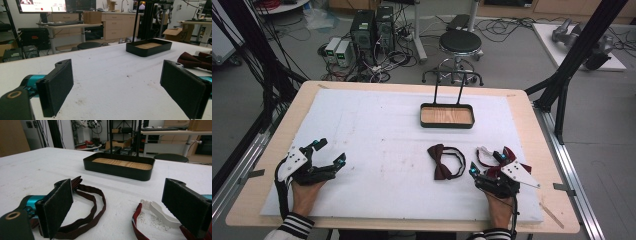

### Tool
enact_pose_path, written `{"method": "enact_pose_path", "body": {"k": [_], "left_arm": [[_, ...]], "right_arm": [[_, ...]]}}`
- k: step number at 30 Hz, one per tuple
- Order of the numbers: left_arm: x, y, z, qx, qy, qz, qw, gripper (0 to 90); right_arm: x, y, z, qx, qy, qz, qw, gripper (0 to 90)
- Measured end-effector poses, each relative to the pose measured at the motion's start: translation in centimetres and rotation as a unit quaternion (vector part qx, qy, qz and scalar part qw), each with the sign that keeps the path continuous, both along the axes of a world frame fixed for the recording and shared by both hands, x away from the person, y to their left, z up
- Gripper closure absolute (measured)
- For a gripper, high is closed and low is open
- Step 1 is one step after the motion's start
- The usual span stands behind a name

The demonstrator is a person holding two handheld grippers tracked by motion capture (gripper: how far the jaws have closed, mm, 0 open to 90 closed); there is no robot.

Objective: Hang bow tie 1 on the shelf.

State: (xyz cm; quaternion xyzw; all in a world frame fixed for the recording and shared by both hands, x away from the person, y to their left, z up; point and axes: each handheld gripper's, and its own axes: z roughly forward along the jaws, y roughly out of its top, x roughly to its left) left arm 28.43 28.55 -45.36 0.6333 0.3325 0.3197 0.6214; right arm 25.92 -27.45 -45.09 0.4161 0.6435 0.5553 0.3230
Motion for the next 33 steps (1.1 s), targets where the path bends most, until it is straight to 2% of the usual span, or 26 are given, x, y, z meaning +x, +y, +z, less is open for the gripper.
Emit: {"method": "enact_pose_path", "body": {"k": [19, 27, 30, 33], "left_arm": [[0.01, -0.01, -0.01, 0.0, -0.002, -0.001, 1.0, 11.9], [-0.03, -0.03, 0.0, 0.002, -0.003, -0.002, 1.0, 12.0], [-0.02, -0.02, 0.0, 0.001, -0.003, -0.002, 1.0, 12.0], [-0.01, -0.02, 0.0, 0.001, -0.003, -0.002, 1.0, 12.0]], "right_arm": [[-0.03, 0.17, 0.01, -0.008, -0.003, -0.005, 1.0, 9.0], [-0.09, 0.62, 0.08, -0.031, -0.009, -0.012, 0.9994, 9.1], [-0.06, 0.72, 0.21, -0.032, 0.004, -0.013, 0.9994, 9.1], [-0.19, 0.85, 0.65, -0.03, 0.005, -0.011, 0.9995, 9.1]]}}
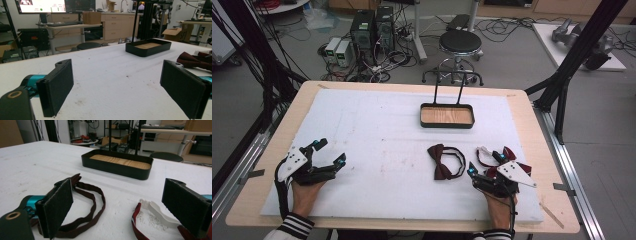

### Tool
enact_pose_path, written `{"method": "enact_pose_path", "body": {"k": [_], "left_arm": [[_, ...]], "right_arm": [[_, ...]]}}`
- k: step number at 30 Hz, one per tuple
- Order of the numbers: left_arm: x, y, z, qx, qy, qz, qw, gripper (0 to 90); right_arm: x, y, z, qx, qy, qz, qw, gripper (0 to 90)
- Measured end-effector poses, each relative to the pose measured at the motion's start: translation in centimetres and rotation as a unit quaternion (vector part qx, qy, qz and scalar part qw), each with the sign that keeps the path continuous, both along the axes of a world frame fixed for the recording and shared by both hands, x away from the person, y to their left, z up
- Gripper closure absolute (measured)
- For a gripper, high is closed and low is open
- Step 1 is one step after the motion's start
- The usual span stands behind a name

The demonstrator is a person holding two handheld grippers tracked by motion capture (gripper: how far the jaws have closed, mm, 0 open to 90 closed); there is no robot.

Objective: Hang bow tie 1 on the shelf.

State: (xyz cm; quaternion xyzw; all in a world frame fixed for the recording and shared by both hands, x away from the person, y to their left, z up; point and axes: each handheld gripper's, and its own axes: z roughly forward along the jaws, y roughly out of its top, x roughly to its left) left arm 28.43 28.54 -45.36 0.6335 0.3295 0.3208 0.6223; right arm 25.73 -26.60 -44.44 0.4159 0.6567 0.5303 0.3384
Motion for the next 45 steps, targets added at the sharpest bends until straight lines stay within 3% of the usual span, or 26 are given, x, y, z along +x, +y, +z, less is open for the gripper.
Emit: {"method": "enact_pose_path", "body": {"k": [10, 16, 22, 26, 30, 40, 45], "left_arm": [[0.0, 0.0, 0.0, -0.001, 0.0, 0.0, 1.0, 12.0], [0.0, 0.0, 0.0, -0.003, 0.001, 0.0, 1.0, 12.0], [0.0, 0.0, 0.0, -0.003, 0.001, 0.0, 1.0, 12.1], [0.0, 0.0, 0.0, 0.0, 0.001, -0.001, 1.0, 12.1], [0.0, 0.0, 0.0, 0.0, 0.001, -0.001, 1.0, 12.1], [0.0, -0.1, 0.0, 0.002, -0.001, 0.0, 1.0, 12.1], [0.0, -0.1, 0.0, 0.001, 0.0, 0.002, 1.0, 12.1]], "right_arm": [[0.3, -0.5, 3.4, -0.014, 0.006, -0.013, 0.9998, 9.1], [0.9, -1.3, 5.0, -0.024, 0.031, -0.026, 0.9989, 9.1], [1.5, -2.3, 5.8, -0.042, 0.077, -0.045, 0.9951, 9.1], [1.8, -2.6, 6.0, -0.053, 0.1, -0.048, 0.9924, 9.1], [2.4, -3.1, 6.4, -0.066, 0.138, -0.056, 0.9866, 9.2], [3.2, -3.8, 6.2, -0.07, 0.183, -0.053, 0.9792, 14.1], [3.8, -4.3, 6.0, -0.067, 0.223, -0.065, 0.9704, 15.6]]}}
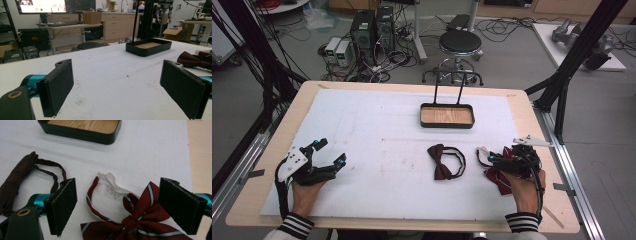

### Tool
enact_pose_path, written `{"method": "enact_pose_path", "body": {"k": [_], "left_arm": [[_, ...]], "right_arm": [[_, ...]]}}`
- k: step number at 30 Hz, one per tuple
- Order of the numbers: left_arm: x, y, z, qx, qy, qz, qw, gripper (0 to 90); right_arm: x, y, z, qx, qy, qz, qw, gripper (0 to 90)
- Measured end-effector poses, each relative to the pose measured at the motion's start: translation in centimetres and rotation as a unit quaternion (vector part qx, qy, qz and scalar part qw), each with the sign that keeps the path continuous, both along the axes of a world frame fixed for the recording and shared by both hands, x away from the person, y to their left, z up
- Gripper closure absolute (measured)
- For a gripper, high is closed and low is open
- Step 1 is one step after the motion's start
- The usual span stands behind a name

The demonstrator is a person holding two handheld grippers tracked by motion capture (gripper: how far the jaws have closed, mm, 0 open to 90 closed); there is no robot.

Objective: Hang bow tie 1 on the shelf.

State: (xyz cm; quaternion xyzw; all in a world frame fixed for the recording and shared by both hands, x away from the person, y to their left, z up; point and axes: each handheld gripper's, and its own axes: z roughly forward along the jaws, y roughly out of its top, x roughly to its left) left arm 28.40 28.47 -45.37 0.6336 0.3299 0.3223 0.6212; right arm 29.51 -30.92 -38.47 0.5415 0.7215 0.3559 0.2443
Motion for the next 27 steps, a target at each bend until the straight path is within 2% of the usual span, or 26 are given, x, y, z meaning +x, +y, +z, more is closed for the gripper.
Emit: {"method": "enact_pose_path", "body": {"k": [6, 13, 14, 17, 20, 27], "left_arm": [[0.0, 0.0, 0.0, 0.003, 0.0, -0.001, 1.0, 12.1], [0.0, 0.0, 0.0, 0.002, -0.001, -0.001, 1.0, 12.1], [0.0, 0.0, 0.0, 0.002, -0.001, -0.001, 1.0, 12.1], [0.0, 0.0, 0.0, 0.003, -0.001, -0.001, 1.0, 12.1], [0.0, 0.0, 0.0, 0.003, -0.001, -0.001, 1.0, 12.1], [0.0, 0.0, 0.0, 0.003, -0.001, -0.001, 1.0, 12.1]], "right_arm": [[0.4, -0.1, 0.1, -0.008, 0.021, -0.014, 0.9997, 17.7], [1.1, -0.6, -0.3, -0.015, 0.059, -0.032, 0.9977, 23.1], [1.1, -0.6, -0.3, -0.015, 0.059, -0.032, 0.9977, 23.1], [1.5, -0.7, -0.6, -0.017, 0.086, -0.051, 0.9948, 27.0], [1.7, -0.8, -0.8, -0.02, 0.101, -0.061, 0.9928, 30.1], [2.1, -0.9, -1.3, -0.021, 0.123, -0.073, 0.9895, 36.7]]}}
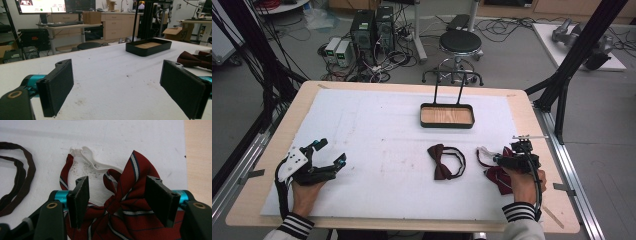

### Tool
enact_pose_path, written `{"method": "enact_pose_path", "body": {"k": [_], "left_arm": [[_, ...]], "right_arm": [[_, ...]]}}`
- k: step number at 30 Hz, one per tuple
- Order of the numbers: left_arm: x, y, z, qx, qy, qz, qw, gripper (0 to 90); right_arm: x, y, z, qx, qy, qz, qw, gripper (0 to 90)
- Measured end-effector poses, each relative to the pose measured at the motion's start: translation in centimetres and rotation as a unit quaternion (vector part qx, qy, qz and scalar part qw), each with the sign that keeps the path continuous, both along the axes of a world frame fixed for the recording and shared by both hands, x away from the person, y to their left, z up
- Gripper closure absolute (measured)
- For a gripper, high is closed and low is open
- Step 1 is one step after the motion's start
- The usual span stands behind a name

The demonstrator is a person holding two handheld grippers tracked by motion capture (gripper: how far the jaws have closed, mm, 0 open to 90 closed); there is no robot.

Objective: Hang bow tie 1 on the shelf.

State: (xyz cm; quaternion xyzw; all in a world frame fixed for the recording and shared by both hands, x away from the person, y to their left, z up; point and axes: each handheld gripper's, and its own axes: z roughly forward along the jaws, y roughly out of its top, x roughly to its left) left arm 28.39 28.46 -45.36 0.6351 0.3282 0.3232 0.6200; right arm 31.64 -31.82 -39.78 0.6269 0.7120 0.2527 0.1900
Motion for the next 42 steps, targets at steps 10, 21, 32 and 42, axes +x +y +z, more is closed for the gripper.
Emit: {"method": "enact_pose_path", "body": {"k": [10, 21, 32, 42], "left_arm": [[0.0, 0.0, 0.0, -0.001, 0.0, 0.001, 1.0, 12.2], [0.0, 0.0, 0.0, -0.001, 0.001, 0.001, 1.0, 12.2], [0.0, 0.0, 0.0, -0.002, 0.002, 0.001, 1.0, 12.2], [0.0, 0.0, 0.0, -0.001, 0.001, 0.0, 1.0, 12.3]], "right_arm": [[0.6, 0.1, -0.4, -0.003, 0.042, -0.008, 0.9991, 40.8], [1.0, 0.4, -0.6, -0.009, 0.063, -0.031, 0.9975, 48.7], [1.6, 0.8, -1.1, -0.014, 0.101, -0.04, 0.9939, 56.6], [2.0, 1.0, -1.7, 0.0, 0.119, -0.052, 0.9916, 72.6]]}}
